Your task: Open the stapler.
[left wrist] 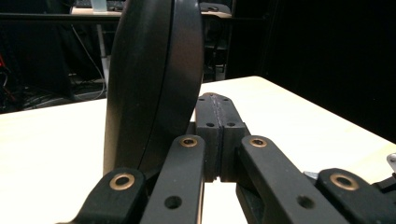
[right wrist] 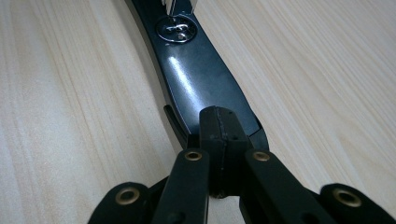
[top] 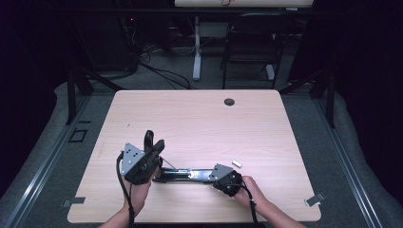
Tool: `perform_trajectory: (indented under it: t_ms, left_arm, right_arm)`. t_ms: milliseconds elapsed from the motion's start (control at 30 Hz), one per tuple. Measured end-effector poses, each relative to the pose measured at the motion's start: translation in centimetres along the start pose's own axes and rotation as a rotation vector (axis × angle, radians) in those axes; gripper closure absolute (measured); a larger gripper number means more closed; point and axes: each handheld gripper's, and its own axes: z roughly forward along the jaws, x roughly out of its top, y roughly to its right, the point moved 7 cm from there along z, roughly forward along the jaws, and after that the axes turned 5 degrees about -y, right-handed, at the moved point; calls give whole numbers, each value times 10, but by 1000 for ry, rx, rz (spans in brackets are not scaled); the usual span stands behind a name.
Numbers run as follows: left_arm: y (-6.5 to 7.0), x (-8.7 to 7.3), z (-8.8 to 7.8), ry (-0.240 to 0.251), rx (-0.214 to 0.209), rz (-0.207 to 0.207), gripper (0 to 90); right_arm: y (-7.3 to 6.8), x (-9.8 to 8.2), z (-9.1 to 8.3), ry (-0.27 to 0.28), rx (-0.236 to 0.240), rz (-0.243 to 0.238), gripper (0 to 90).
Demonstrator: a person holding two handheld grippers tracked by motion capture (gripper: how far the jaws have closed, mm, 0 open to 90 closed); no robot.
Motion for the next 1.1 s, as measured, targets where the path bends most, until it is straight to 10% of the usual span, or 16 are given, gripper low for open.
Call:
perform_trajectory:
  t_ms: [900,1100]
  left_arm:
    - [-16,3,-13,22,44,5,894]
    - [-48,4,-23,39,123,-93,861]
  right_arm:
    - [0,0,0,-3,-9,-3,900]
    - [0,0,0,-2,-3,-3,900]
